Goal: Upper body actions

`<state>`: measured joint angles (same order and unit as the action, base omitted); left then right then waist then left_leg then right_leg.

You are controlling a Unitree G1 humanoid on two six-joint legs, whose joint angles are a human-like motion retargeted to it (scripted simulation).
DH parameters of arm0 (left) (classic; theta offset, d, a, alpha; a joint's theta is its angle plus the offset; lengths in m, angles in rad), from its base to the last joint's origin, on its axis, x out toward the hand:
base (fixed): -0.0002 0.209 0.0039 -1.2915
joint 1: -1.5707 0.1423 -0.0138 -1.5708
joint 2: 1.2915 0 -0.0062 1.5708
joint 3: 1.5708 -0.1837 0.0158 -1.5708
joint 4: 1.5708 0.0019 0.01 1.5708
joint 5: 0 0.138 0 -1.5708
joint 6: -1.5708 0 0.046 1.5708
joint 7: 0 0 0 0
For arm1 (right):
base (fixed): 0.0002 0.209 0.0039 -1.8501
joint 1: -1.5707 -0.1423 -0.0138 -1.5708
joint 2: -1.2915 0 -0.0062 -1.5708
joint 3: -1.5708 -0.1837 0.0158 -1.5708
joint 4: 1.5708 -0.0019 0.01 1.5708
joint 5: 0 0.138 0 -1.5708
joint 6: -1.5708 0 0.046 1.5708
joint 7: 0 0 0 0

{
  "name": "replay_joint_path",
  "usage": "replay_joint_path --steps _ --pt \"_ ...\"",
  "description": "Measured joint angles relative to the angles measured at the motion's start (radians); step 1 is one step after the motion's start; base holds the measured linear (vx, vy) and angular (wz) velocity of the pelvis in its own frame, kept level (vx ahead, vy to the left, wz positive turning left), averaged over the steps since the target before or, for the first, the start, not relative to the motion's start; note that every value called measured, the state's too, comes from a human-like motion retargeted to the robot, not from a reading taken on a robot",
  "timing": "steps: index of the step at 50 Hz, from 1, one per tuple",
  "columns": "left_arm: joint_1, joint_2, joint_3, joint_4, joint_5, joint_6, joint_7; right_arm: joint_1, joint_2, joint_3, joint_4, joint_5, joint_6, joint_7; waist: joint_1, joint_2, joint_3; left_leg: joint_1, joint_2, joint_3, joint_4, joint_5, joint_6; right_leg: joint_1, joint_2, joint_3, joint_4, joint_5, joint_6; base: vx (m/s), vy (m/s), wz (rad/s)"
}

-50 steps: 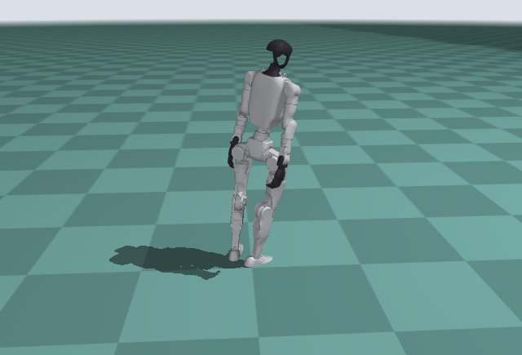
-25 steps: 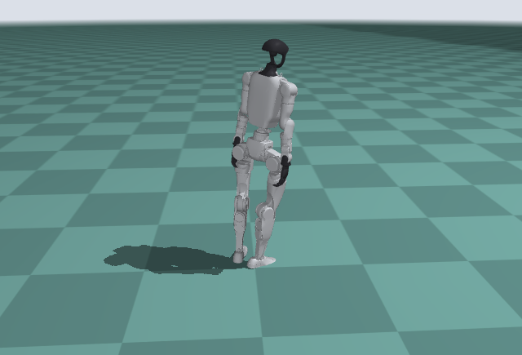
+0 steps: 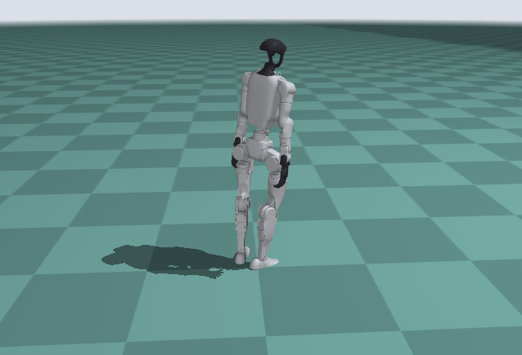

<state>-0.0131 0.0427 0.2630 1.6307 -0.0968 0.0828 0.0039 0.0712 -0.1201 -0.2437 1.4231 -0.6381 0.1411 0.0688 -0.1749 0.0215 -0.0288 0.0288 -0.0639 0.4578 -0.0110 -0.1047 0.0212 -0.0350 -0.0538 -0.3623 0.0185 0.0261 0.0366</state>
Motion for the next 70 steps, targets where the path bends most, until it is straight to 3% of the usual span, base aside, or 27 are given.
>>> replay_joint_path --steps 5,11,17,23,25,30,36,39,41,44,47,57,60,63,65,70 --pt "-0.013 0.007 0.011 -0.015 0.006 0.002 -0.007 -0.005 -0.008 0.025 -0.019 0.001 -0.009 0.0 -0.047 0.015 0.008 -0.037 0.018 -0.045 0.013 0.014 0.0 -0.042 0.004 0.063 0.071 -0.004 0.011 -0.08 -0.01 0.46" --pt "-0.036 0.036 0.001 -0.033 0.008 0.012 0.002 0.005 -0.009 0.036 -0.016 0.006 -0.022 -0.018 -0.097 0.006 0.052 -0.055 0.019 -0.164 0.024 0.053 0.0 -0.02 0.04 0.255 0.093 -0.039 -0.003 -0.07 -0.12 0.98" --pt "-0.043 0.041 0.005 -0.042 -0.012 0.019 0.006 0.026 -0.019 0.006 0.044 -0.018 0.003 -0.026 0.011 -0.017 0.046 -0.111 0.016 -0.222 0.064 0.078 -0.019 0.026 0.031 0.125 0.014 -0.04 -0.051 -0.03 -0.12 0.57" --pt "-0.082 0.014 -0.022 -0.052 -0.013 0.016 0.004 0.024 -0.043 -0.017 0.06 0.01 0.008 -0.04 0.072 -0.003 0.102 -0.219 0.002 -0.326 0.137 0.13 -0.044 0.078 0.016 -0.03 -0.04 -0.04 -0.057 -0.24 -0.02 1.4" --pt "-0.082 0.008 -0.034 -0.05 0.007 0.019 0.005 0.026 -0.053 -0.017 0.072 0.007 0.019 -0.032 0.09 -0.008 0.104 -0.222 0.005 -0.268 0.125 0.121 -0.027 0.091 0.009 -0.081 -0.053 -0.048 -0.063 -0.26 -0.04 1.78" --pt "-0.046 -0.005 -0.047 -0.028 0.023 0.019 0.008 0.043 -0.064 -0.044 0.079 -0.019 0.039 -0.059 0.097 -0.013 0.065 -0.194 0.091 0.141 0.113 0.061 -0.03 0.109 -0.021 -0.245 -0.072 -0.078 -0.057 -0.17 -0.01 2.22" --pt "0.002 -0.002 -0.004 0.009 -0.017 0.027 0.022 0.045 -0.066 -0.044 0.054 -0.012 0.03 -0.058 0.083 -0.02 0.028 -0.088 0.143 0.61 0.096 0.083 -0.049 0.133 -0.044 -0.417 -0.079 -0.119 -0.045 -0.18 0.08 1.95" --pt "0.026 0.003 0.02 0.025 -0.039 0.031 0.024 0.034 -0.062 -0.039 0.038 -0.008 0.028 -0.045 0.086 -0.03 0.005 -0.049 0.141 0.715 0.097 0.107 -0.032 0.143 -0.058 -0.497 -0.074 -0.137 -0.029 -0.15 0.12 1.45" --pt "0.04 0.007 0.029 0.03 -0.044 0.034 0.02 0.029 -0.053 -0.031 0.021 -0.005 0.021 -0.039 0.091 -0.03 -0.006 -0.048 0.139 0.66 0.101 0.132 -0.027 0.154 -0.055 -0.546 -0.072 -0.147 -0.017 -0.15 0.21 1.15" --pt "0.055 0.012 0.04 0.031 -0.038 0.04 0.014 0.022 -0.039 -0.022 -0.005 0.0 0.007 -0.028 0.124 -0.015 -0.012 -0.057 0.125 0.507 0.07 0.14 -0.067 0.174 -0.024 -0.593 -0.072 -0.161 -0.002 -0.12 0.17 0.71" --pt "0.066 0.006 0.061 0.031 -0.05 0.045 0.001 0.015 -0.024 -0.011 -0.021 0.0 -0.005 -0.007 0.168 -0.023 -0.018 -0.051 0.063 0.48 -0.007 0.139 -0.029 0.191 -0.022 -0.619 -0.073 -0.164 0.015 -0.1 0.21 0.4" --pt "0.034 -0.008 0.061 0.003 -0.068 0.036 -0.018 -0.001 -0.001 0.046 -0.082 -0.071 -0.042 0.022 0.22 -0.069 0.003 -0.09 0.003 0.314 0.015 0.082 0.012 0.252 -0.056 -0.766 -0.04 -0.161 0.068 -0.14 0.26 0.72" --pt "0.028 -0.012 0.038 -0.017 -0.046 0.022 -0.022 -0.005 -0.006 0.065 -0.088 -0.092 -0.047 0.011 0.218 -0.055 0.021 -0.073 -0.003 0.289 0.001 0.071 0.025 0.274 -0.068 -0.779 0.018 -0.118 0.034 -0.08 0.24 0.6" --pt "0.029 -0.015 0.021 -0.024 -0.022 0.021 -0.018 0.004 -0.005 0.075 -0.099 -0.102 -0.051 0.01 0.179 -0.006 0.019 -0.073 0.029 0.221 -0.007 0.069 0.033 0.275 -0.067 -0.788 0.112 -0.067 -0.071 -0.02 0.25 0.91" --pt "0.031 -0.014 0.016 -0.027 -0.015 0.022 -0.016 0.014 -0.003 0.085 -0.104 -0.094 -0.055 0.005 0.128 0.028 0.019 -0.077 0.059 0.156 -0.001 0.071 0.036 0.263 -0.061 -0.764 0.185 -0.047 -0.134 0.03 0.13 1.37" --pt "-0.007 0.011 0.024 -0.04 -0.028 0.026 -0.015 0.005 0.011 0.091 -0.109 -0.054 -0.055 -0.006 0.048 0.031 0.065 -0.083 0.063 0.04 0.005 0.08 0.048 0.051 -0.084 -0.335 0.422 -0.033 -0.071 -0.06 0.07 1.09"
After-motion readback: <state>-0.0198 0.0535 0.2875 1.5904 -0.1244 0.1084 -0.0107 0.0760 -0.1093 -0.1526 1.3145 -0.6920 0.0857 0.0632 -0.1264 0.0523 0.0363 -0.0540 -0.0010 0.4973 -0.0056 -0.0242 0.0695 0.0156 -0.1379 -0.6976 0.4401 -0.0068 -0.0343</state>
